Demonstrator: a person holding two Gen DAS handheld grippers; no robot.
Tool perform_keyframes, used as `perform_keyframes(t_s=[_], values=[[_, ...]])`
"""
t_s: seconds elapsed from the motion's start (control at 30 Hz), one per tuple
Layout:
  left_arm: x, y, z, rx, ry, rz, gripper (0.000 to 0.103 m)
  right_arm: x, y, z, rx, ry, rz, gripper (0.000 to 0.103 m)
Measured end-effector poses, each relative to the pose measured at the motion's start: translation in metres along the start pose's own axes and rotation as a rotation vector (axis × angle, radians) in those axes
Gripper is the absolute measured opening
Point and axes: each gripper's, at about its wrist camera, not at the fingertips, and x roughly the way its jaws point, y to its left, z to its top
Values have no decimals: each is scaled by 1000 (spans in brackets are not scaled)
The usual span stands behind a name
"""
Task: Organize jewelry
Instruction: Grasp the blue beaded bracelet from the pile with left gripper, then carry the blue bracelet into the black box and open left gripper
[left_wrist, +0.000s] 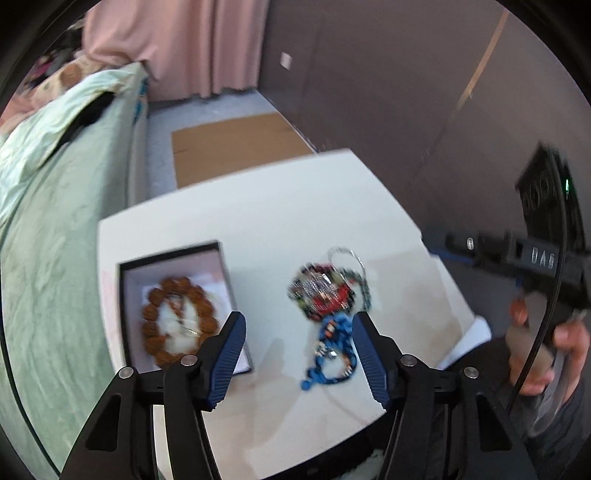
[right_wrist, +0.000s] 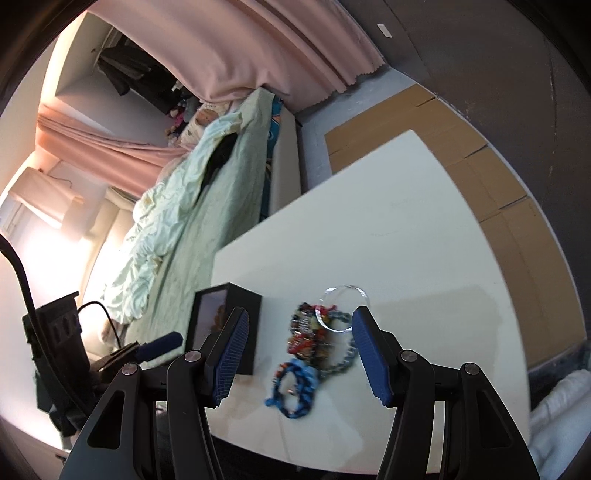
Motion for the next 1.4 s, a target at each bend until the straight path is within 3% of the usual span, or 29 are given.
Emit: perform_keyframes(t_s=[0.33, 0.57, 0.63, 0.73, 0.8, 0.83, 0.87, 0.93, 1.27, 1.4], values=[[51, -31, 0, 103, 147, 29, 49, -9, -22, 0, 25, 10, 2, 59], [75, -36, 2, 119, 214, 34, 48, -14, -31, 1, 58, 6, 20, 59], [83, -36, 3, 117, 239, 36, 42, -13, -30, 0, 53, 10, 25, 59], [100, -35, 2, 121, 282, 69, 41, -11, -25, -2, 36, 23, 27, 59], [109, -31, 0, 86, 314, 46, 38, -7, -25, -1, 38, 36, 31, 59], [109, -29, 0, 68, 312, 17, 28, -4, -25, -2, 45, 50, 33, 59], [107, -28, 0, 58, 308, 0, 26, 0, -24, -3, 50, 64, 36, 59], [99, -27, 1, 59, 275, 19, 13, 7, -18, -6, 44, 95, 49, 59], [40, -16, 9, 34, 146, -31, 12, 38, 11, -22, -54, 211, 53, 58], [20, -3, 8, 1, 99, -24, 12, 54, 28, -33, -120, 274, 36, 47]])
